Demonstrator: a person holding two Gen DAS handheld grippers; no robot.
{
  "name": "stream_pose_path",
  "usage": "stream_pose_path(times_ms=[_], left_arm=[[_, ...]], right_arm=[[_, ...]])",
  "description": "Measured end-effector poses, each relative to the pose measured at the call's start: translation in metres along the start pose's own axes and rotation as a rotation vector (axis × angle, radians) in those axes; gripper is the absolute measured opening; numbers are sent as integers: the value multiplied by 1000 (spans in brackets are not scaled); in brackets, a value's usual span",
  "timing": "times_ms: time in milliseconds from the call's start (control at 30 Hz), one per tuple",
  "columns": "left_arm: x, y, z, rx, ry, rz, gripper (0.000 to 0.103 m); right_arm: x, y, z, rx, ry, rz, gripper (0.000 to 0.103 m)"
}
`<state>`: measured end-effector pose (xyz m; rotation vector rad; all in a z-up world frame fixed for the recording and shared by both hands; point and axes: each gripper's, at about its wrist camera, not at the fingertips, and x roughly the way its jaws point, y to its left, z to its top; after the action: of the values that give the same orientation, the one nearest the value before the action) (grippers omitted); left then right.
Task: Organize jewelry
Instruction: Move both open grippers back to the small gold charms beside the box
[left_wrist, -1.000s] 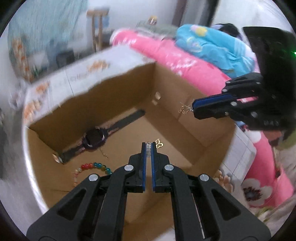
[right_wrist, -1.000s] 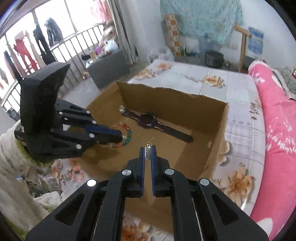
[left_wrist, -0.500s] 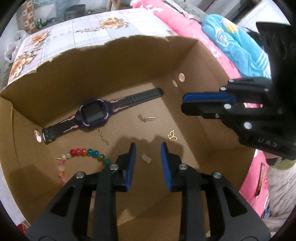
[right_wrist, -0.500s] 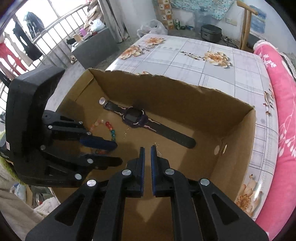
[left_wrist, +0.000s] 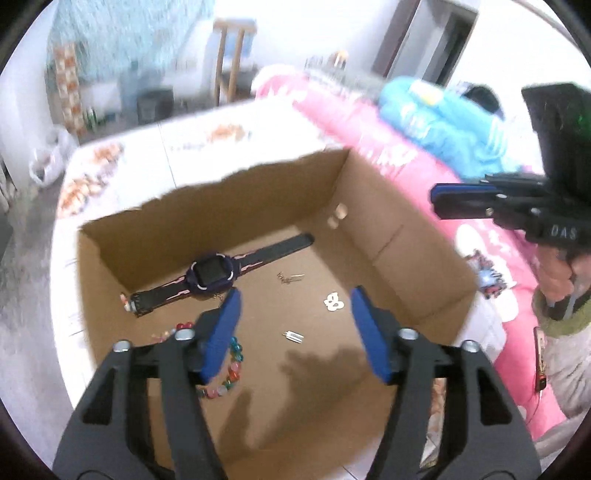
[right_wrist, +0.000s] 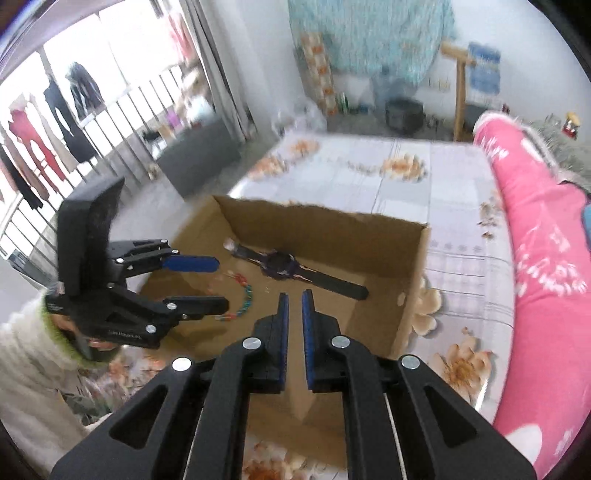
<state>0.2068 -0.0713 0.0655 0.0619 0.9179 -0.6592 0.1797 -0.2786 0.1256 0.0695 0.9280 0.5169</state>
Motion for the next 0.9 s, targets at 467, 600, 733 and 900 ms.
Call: stream_pose_path(times_ms=[467,600,733,900], left_arm=[[-45,-74,-123,115,-68,-129,82],[-4,-77,-143,119,23,-42,82],[27,-89,-152,220,65,88,82],[40,-95,-155,253,80,98,82]], right_arm=[[-21,30,-152,86,-39,47,35],[24,35,-171,69,26,-19,35],[53,42,-173,-4,57,-63,35],[74,47,-171,-73,98,-93,35]])
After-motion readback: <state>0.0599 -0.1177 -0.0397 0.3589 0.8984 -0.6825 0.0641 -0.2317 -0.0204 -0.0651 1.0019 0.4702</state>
